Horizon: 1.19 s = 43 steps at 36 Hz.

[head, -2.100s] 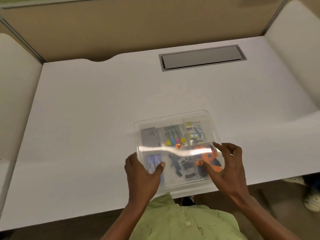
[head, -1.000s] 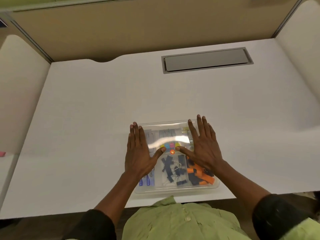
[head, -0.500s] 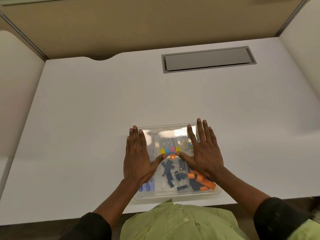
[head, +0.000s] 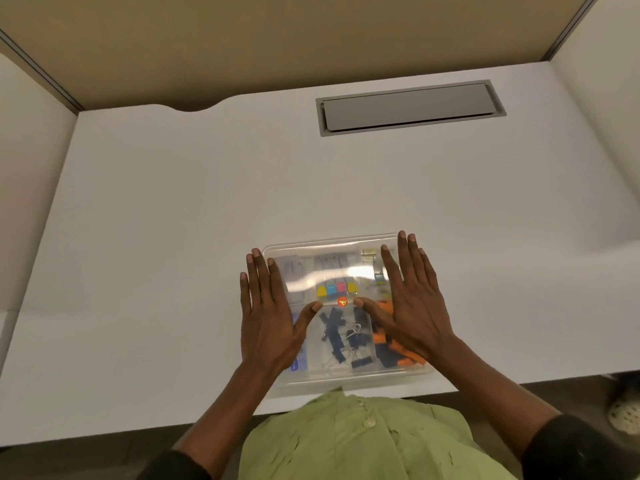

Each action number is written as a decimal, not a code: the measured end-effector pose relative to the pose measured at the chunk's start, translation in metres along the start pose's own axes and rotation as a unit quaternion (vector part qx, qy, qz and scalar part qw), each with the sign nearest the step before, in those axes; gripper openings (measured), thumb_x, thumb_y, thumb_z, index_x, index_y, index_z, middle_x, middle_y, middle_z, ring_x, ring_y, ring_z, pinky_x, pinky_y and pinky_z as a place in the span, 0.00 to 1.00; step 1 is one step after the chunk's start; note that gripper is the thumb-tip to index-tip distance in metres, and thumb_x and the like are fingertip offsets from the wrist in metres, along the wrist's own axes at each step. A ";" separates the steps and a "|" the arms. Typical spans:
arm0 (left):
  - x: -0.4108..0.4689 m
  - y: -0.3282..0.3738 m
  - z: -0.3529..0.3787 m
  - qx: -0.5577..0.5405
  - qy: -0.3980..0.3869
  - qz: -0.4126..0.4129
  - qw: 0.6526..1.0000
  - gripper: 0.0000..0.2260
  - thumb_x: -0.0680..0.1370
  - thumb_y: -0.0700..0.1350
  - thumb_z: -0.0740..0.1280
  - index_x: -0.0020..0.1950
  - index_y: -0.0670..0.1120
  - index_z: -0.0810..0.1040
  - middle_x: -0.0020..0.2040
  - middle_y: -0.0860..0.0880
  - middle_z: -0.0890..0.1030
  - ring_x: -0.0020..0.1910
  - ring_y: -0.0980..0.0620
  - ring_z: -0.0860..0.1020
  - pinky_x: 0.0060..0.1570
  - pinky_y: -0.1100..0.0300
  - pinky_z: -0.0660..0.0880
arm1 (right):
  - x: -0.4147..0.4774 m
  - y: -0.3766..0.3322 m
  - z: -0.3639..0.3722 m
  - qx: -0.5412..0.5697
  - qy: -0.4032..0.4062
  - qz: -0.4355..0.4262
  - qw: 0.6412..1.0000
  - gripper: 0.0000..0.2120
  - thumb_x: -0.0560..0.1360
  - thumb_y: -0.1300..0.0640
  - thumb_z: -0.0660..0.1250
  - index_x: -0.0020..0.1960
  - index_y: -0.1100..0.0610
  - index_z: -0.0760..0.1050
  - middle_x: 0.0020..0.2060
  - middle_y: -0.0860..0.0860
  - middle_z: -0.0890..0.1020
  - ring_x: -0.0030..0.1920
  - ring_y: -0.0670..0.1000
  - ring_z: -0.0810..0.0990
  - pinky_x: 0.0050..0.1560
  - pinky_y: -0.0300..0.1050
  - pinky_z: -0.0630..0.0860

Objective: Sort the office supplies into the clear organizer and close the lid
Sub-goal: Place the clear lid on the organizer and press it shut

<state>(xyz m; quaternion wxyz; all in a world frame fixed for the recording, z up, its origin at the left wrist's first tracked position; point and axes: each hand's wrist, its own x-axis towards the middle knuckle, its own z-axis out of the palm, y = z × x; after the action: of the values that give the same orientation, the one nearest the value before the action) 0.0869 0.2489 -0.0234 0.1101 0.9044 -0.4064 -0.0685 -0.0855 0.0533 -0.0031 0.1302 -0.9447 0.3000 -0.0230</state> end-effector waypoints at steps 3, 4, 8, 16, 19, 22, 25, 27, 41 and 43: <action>-0.019 0.000 0.002 -0.027 -0.004 0.009 1.000 0.48 0.79 0.73 0.50 0.83 0.39 0.42 0.84 0.39 0.38 0.84 0.41 0.40 0.82 0.39 0.48 | -0.024 -0.004 0.000 0.021 -0.010 0.008 1.000 0.48 0.75 0.24 0.52 0.83 0.54 0.44 0.81 0.57 0.39 0.81 0.56 0.38 0.80 0.59 0.50; -0.025 0.001 0.003 -0.032 -0.005 0.018 0.999 0.48 0.79 0.73 0.51 0.83 0.39 0.43 0.84 0.39 0.39 0.84 0.41 0.40 0.82 0.39 0.48 | -0.032 -0.005 0.002 0.024 -0.018 0.010 0.999 0.49 0.75 0.24 0.53 0.83 0.53 0.44 0.81 0.57 0.39 0.81 0.56 0.38 0.80 0.59 0.50; -0.038 0.002 0.008 -0.037 -0.023 0.041 0.998 0.48 0.79 0.72 0.53 0.83 0.38 0.43 0.84 0.39 0.39 0.84 0.41 0.41 0.81 0.38 0.52 | -0.052 -0.007 0.010 0.005 -0.034 0.006 0.999 0.50 0.73 0.23 0.56 0.82 0.55 0.47 0.81 0.59 0.40 0.82 0.58 0.40 0.79 0.62 0.53; -0.041 0.004 0.013 -0.009 -0.038 0.036 0.999 0.47 0.80 0.71 0.55 0.84 0.39 0.44 0.84 0.40 0.40 0.84 0.42 0.42 0.81 0.39 0.55 | -0.053 -0.007 0.013 -0.017 -0.036 -0.004 0.999 0.51 0.74 0.24 0.58 0.82 0.56 0.47 0.81 0.60 0.41 0.81 0.61 0.41 0.78 0.64 0.55; -0.042 0.004 0.014 -0.012 -0.033 0.034 0.999 0.46 0.80 0.69 0.57 0.84 0.39 0.44 0.85 0.41 0.42 0.84 0.43 0.43 0.81 0.39 0.55 | -0.053 -0.008 0.013 -0.023 -0.036 -0.004 0.999 0.50 0.74 0.25 0.58 0.82 0.56 0.47 0.81 0.61 0.41 0.81 0.61 0.41 0.78 0.65 0.55; -0.041 0.006 0.014 -0.005 -0.033 0.030 0.999 0.46 0.80 0.69 0.58 0.84 0.39 0.45 0.85 0.41 0.42 0.84 0.42 0.43 0.81 0.39 0.55 | -0.053 -0.009 0.013 -0.030 -0.036 -0.004 0.999 0.50 0.74 0.25 0.57 0.82 0.56 0.46 0.81 0.61 0.41 0.81 0.61 0.41 0.78 0.65 0.55; -0.042 0.008 0.014 0.012 -0.039 0.022 0.999 0.46 0.80 0.70 0.57 0.84 0.40 0.44 0.85 0.41 0.42 0.84 0.43 0.42 0.81 0.40 0.54 | -0.054 -0.010 0.013 -0.037 -0.039 -0.006 0.999 0.50 0.74 0.24 0.55 0.82 0.55 0.47 0.81 0.61 0.41 0.81 0.62 0.41 0.78 0.65 0.55; -0.041 0.009 0.013 0.024 -0.045 0.019 0.998 0.46 0.80 0.71 0.55 0.84 0.40 0.44 0.85 0.41 0.41 0.84 0.43 0.41 0.82 0.40 0.53 | -0.054 -0.010 0.012 -0.042 -0.041 -0.005 0.998 0.50 0.74 0.24 0.54 0.82 0.55 0.47 0.81 0.61 0.41 0.81 0.62 0.41 0.78 0.65 0.55; -0.040 0.012 0.009 0.069 -0.061 0.019 0.996 0.46 0.80 0.72 0.48 0.83 0.39 0.41 0.84 0.40 0.37 0.84 0.42 0.38 0.82 0.41 0.52 | -0.054 -0.014 0.007 -0.041 -0.044 -0.004 0.998 0.49 0.75 0.24 0.53 0.82 0.56 0.48 0.81 0.62 0.42 0.81 0.62 0.41 0.77 0.66 0.55; -0.040 0.013 0.008 0.069 -0.075 0.018 0.995 0.45 0.81 0.72 0.48 0.83 0.39 0.41 0.84 0.39 0.37 0.84 0.41 0.38 0.82 0.40 0.52 | -0.054 -0.014 0.007 -0.045 -0.050 0.002 0.998 0.49 0.75 0.24 0.52 0.82 0.56 0.49 0.81 0.62 0.42 0.81 0.62 0.41 0.77 0.66 0.54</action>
<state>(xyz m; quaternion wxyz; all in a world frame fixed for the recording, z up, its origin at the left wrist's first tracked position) 0.0499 0.2694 -0.0264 0.0176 0.8945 -0.4339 -0.1060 -0.1206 0.0967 -0.0047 0.1024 -0.9490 0.2957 0.0385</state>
